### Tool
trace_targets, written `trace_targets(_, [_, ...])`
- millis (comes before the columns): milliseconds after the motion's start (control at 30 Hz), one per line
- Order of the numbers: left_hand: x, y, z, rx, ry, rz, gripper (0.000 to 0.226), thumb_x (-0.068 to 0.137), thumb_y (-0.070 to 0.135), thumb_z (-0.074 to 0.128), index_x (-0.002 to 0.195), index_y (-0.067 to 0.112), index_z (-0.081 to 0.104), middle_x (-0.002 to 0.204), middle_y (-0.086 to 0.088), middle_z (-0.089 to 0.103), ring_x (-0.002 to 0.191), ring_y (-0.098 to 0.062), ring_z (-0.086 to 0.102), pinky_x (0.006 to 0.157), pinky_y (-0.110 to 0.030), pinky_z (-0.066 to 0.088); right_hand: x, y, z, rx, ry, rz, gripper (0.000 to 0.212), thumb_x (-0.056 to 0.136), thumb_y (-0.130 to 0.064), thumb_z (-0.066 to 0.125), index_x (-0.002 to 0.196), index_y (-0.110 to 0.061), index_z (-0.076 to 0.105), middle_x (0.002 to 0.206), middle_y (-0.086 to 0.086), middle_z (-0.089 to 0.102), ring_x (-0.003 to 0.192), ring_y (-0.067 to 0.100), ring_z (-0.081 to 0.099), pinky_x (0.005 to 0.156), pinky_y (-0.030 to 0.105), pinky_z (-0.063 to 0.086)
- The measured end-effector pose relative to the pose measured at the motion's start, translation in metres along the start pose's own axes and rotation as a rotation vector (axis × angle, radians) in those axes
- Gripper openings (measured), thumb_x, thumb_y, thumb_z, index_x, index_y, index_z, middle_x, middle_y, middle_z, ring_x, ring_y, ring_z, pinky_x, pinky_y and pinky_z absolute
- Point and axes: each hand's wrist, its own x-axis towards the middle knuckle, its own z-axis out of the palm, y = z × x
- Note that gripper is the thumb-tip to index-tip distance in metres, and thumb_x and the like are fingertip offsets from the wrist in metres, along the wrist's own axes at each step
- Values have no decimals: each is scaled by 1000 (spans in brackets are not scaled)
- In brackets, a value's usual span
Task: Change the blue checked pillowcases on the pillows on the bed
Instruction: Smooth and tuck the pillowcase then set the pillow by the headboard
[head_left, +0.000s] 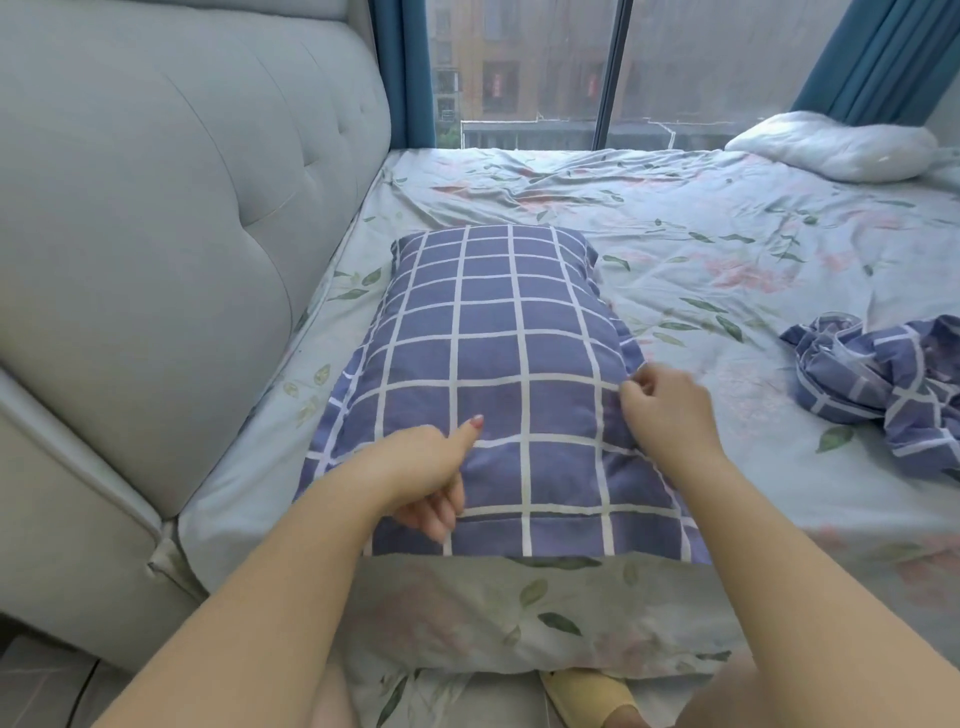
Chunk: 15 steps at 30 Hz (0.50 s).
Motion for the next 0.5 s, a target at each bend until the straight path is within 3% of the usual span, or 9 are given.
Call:
trace_targets(33, [-6,-6,-6,-25,-33,-87,89,91,76,15,91,3,66,75,-14,75,61,-24,70,67,-30,55,7,4,1,30,38,46,21,90,-30,58,99,-12,62,104,14,60,100,36,56,85,38,46])
trace_targets(100, [-8,-15,-12,-20,-18,-184,98,82,86,15,114,4,58,82,-18,75,70,-27,74,73,-34,59,18,14,6,115,-62,165,59,87,-51,63,133,-19,47,133,17,48,120,37,49,104,47,42])
trace_targets(200, [2,-15,-6,-112,127,-130,106,78,89,22,149,11,29,80,-16,75,72,-25,75,77,-39,62,24,17,16,423,-172,245,86,82,-57,68,151,-29,26,152,2,37,132,28,44,109,47,40])
trace_targets(267, [14,-13,-4,-270,203,-58,110,76,88,29,156,21,-1,83,-15,75,75,-25,75,81,-42,61,31,17,21,579,-210,242,85,82,-47,73,152,-32,27,152,-5,37,131,23,45,109,45,41])
trace_targets(300, [19,-13,-4,-361,223,-39,111,74,88,33,156,25,-8,89,-16,75,78,-27,75,82,-44,60,33,16,22,609,-244,238,82,81,-42,76,150,-31,33,148,-5,42,127,22,50,106,44,45])
trace_targets(367, [30,-13,-4,-490,255,-17,107,73,88,36,154,32,-6,116,-16,68,91,-30,72,87,-46,59,36,11,25,660,-306,253,70,79,-31,80,141,-25,49,137,2,57,114,22,61,92,38,53])
trace_targets(433, [37,-9,-5,-602,299,44,98,75,85,40,152,36,2,145,-8,46,117,-32,59,95,-49,54,32,1,25,750,-296,246,58,80,-18,79,133,-18,56,123,7,66,99,21,67,79,31,56])
trace_targets(500, [44,-6,-9,-708,395,178,103,66,92,45,148,40,11,154,3,32,136,-31,42,105,-53,44,20,-18,21,826,-208,144,44,81,-8,76,122,-13,62,113,10,70,92,19,68,79,33,57])
